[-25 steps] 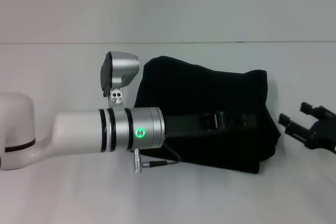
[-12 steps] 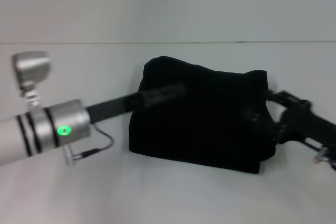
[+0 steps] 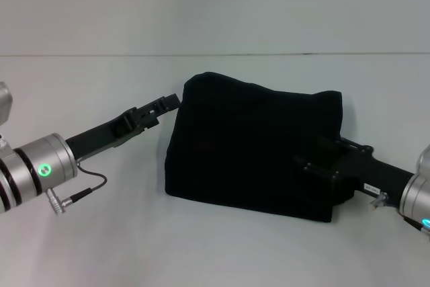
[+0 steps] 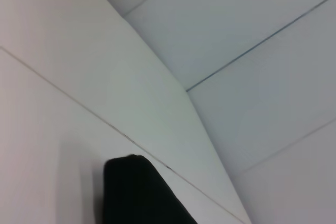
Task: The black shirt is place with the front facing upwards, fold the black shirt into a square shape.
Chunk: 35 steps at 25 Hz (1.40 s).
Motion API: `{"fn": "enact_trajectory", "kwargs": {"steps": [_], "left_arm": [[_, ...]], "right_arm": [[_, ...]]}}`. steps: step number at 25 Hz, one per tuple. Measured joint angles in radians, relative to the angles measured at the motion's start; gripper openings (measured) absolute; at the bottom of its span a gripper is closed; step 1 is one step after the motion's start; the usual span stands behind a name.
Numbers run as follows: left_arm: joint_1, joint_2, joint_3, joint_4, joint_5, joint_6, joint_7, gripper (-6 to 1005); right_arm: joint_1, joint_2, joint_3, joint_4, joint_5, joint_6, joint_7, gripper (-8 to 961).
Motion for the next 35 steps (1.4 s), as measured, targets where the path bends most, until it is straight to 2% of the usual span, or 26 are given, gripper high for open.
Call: {"fn": "enact_trajectory", "kwargs": {"steps": [5, 12, 16, 20, 22, 24, 29, 35], "left_arm": [[-0.006, 0.001, -0.004, -0.003, 0.002, -0.049, -0.022, 962], [-0.01, 0.008, -0.003, -0.009, 0.003, -0.068, -0.025, 960], [-0.013, 0.03, 0.009, -0.01, 0.008, -0.059, -0.034, 958], [-0.038, 0.058, 0.025, -0.011, 0.056, -0.074, -0.141, 956], [-0.061, 0.063, 0.028, -0.012, 0.095, -0.1, -0.184, 956], [-0.091, 0.062, 0.029, -0.015, 0.138, -0.158, -0.208, 955], [-0.165, 0.036, 0.029, -0.041, 0.171, -0.331, -0.213, 953], [-0.223, 0.002, 0.032, -0.048, 0.219, -0.412, -0.206, 951]], "right_arm": [[0.0, -0.001, 0.004, -0.005, 0.002, 0.063, 0.045, 756], [-0.011, -0.004, 0.019, -0.017, 0.04, 0.043, 0.04, 756], [-0.039, -0.006, 0.019, -0.06, 0.056, -0.039, 0.038, 756], [-0.068, -0.009, 0.019, -0.094, 0.056, -0.138, 0.038, 756], [-0.085, -0.011, 0.013, -0.109, 0.048, -0.19, 0.037, 756], [-0.105, -0.011, 0.003, -0.122, 0.029, -0.24, 0.027, 756], [-0.145, -0.01, -0.004, -0.127, -0.029, -0.308, -0.009, 757], [-0.167, -0.007, -0.006, -0.117, -0.062, -0.313, -0.011, 757]]}}
